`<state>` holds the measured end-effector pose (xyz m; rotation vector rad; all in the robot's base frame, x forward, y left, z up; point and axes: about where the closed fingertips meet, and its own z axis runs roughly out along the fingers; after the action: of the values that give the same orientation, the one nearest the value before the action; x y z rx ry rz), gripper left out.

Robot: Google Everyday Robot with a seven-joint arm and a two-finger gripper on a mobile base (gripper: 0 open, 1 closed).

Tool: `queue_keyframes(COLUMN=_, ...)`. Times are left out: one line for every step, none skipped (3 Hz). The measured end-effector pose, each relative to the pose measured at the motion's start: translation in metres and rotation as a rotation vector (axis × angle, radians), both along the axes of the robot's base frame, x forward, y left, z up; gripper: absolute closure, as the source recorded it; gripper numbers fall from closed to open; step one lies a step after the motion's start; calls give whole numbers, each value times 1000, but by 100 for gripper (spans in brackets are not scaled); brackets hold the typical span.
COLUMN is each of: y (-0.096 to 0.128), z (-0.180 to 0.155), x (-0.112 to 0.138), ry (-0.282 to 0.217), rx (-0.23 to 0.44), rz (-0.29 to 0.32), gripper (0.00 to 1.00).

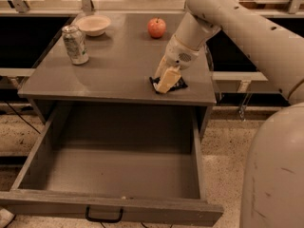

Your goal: Place rxbar blueberry into top drawer

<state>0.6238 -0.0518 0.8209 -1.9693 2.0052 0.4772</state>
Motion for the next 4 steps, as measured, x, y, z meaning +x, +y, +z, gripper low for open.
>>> queue_keyframes(y=3, z=1, x=1, ry=-4, rx=0, rz=9, gripper=100)
queue_keyframes(y=6, z=0, x=2, ry=-2, rx=5, rz=16, gripper=100)
queue_keyframes(y=9, z=0, x=3, ry=15, rx=19, rz=22, gripper=100)
queue_keyframes(y=4, z=10, x=9, ry=24, rx=8, rz=21, gripper=100)
